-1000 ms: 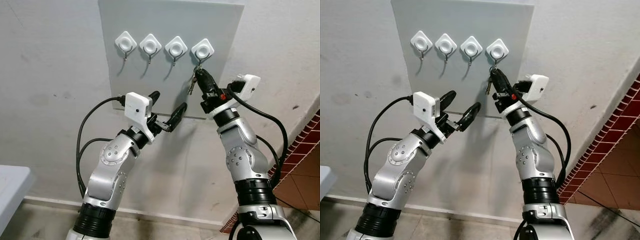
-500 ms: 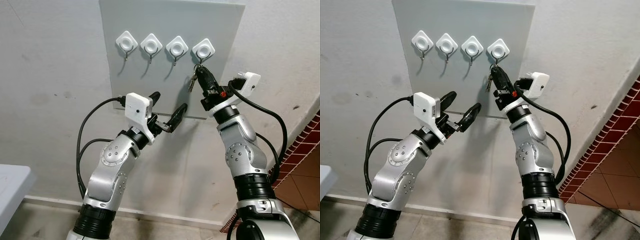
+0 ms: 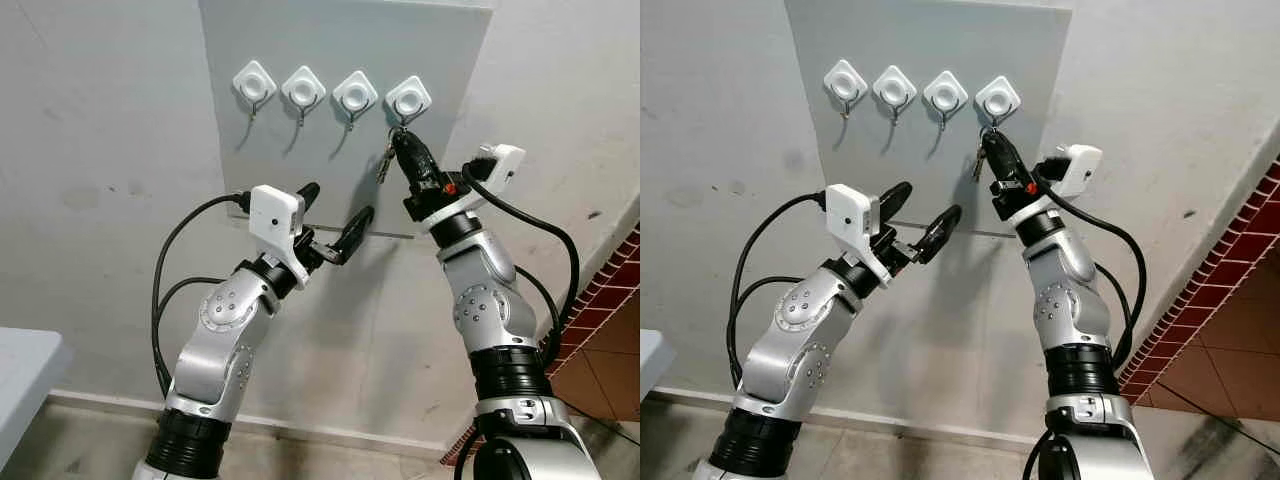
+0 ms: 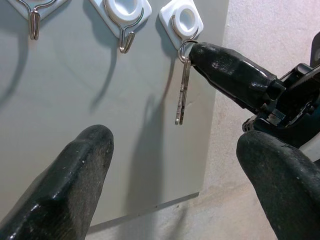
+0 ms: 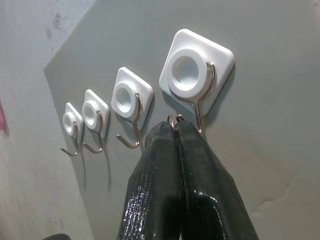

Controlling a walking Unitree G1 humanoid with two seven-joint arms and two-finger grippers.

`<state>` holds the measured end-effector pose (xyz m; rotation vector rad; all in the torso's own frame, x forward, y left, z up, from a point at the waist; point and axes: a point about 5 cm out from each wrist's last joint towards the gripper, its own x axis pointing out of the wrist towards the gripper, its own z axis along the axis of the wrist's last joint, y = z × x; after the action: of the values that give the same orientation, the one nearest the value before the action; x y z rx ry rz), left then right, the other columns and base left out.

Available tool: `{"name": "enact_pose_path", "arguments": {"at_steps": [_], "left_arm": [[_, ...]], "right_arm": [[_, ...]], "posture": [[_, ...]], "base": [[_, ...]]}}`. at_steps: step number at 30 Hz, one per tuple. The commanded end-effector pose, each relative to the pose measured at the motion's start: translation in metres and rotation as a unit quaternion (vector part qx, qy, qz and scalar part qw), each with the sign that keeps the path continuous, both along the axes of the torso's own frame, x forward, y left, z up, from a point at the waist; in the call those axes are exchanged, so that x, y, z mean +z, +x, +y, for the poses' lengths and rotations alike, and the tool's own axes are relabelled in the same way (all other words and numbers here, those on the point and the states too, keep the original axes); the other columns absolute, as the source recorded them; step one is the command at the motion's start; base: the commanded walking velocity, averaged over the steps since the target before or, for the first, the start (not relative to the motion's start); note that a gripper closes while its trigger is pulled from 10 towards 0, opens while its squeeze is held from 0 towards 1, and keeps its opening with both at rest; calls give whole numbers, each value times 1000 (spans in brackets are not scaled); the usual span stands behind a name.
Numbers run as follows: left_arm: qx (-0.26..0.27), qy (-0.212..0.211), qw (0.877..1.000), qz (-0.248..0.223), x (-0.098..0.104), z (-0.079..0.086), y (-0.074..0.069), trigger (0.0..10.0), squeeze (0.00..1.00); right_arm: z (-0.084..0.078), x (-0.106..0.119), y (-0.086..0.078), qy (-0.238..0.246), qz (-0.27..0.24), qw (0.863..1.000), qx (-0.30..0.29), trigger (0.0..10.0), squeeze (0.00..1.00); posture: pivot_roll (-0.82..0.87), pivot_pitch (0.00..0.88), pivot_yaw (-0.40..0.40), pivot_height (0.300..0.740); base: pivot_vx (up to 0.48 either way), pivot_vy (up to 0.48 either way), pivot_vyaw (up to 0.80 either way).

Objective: Hang keys on a hook

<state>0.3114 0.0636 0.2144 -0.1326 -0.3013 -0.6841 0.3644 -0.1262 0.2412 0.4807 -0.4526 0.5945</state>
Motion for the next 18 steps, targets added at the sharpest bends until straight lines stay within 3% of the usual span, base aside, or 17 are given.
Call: {"name": "enact_pose_path", "arguments": {"at_steps": [1, 9, 13, 18], "left_arm": [[0, 0, 1000, -3, 3, 0, -1, 10000, 0], [3, -2, 1000, -4, 4, 0, 0, 10000, 0], [3, -4, 1000, -3, 4, 0, 0, 10000, 0], [5, -5, 1000, -2, 4, 1, 0, 10000, 0]], "right_arm": [[-5, 13, -2, 8, -32, 999, -4, 10000, 0], [-1, 8, -2, -13, -24, 1000, 14, 10000, 0], [5, -10, 1, -63, 9, 998, 13, 10000, 0], [6, -9, -3, -52, 0, 998, 23, 10000, 0]], "posture": [[20, 0, -29, 740], [22, 0, -31, 740], [22, 0, -31, 740], [22, 0, -31, 740]], "base": [[0, 0, 0], [0, 0, 0], [0, 0, 0], [0, 0, 0]]}}
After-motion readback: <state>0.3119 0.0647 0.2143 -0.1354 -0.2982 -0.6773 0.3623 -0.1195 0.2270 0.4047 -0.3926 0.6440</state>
